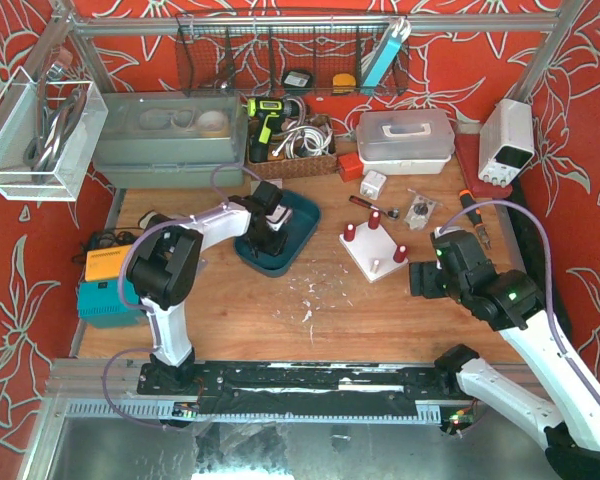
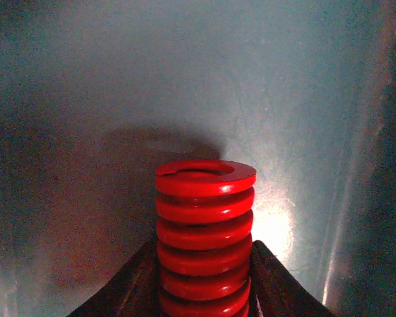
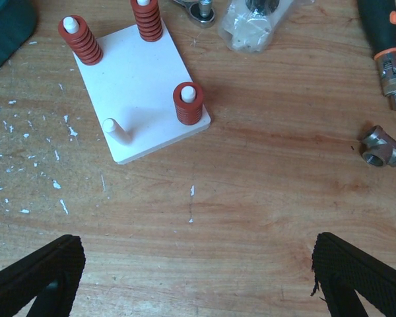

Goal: Install the large spring

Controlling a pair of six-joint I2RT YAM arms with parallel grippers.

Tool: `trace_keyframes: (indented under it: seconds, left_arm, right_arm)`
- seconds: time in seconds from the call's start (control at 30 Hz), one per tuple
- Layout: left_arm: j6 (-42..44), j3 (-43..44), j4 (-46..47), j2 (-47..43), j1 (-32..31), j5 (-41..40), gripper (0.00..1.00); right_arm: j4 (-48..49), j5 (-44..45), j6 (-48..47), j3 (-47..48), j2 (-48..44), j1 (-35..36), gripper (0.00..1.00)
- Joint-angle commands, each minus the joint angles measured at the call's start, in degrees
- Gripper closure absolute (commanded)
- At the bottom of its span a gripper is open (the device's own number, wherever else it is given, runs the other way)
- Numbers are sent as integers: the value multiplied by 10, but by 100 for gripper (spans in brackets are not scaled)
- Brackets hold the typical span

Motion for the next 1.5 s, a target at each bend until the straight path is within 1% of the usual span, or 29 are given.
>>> trace_keyframes:
  seconds: [0.0,0.1,0.3,0.47,0.57,0.7,0.77,0.8,0.93,1.07,1.13,1.2,1.4,1.47]
  left_arm:
    - [-7,-10,-22,-24,1,12,70]
    - [-9,0,-25,-35,1,18,77]
    - [-23,32,-18,-84,-3,46,83]
    - [-26,29,46,-162,-23,69,87]
    - [-28,1,103,-216,-38,87,89]
    - [-17,-41,162,-267,-55,138,90]
    - [-1,-59,179,-284,-70,155,90]
    - [11,-68,184,-291,-81,161,91]
    - [54,-117,221,-323,-124,160,92]
    - [75,-187,325,-374,-150,159,97]
    - [92,-222,378,-400,-158,170,98]
    - [101,-242,412,-418,-159,174,98]
    - [118,-233,412,-415,-160,183,99]
    - [118,-233,418,-414,-160,188,99]
  right_arm:
    - [1,-21,6,7,1,0,5]
    - [5,-43,6,17,15,0,6]
    - [20,-96,14,48,58,0,6]
    - [19,-132,27,97,118,0,7]
    - [22,-161,25,136,163,0,9]
    - [33,-208,26,194,218,-1,13]
    - [46,-256,36,215,243,-2,16]
    - [69,-284,43,224,262,-2,17]
    - [108,-379,79,252,299,-2,26]
    - [134,-436,93,270,315,-1,29]
    - [134,-452,91,274,324,0,29]
    - [138,-470,88,275,332,-1,30]
    - [156,-509,89,264,345,5,32]
    - [160,-517,92,264,349,8,34]
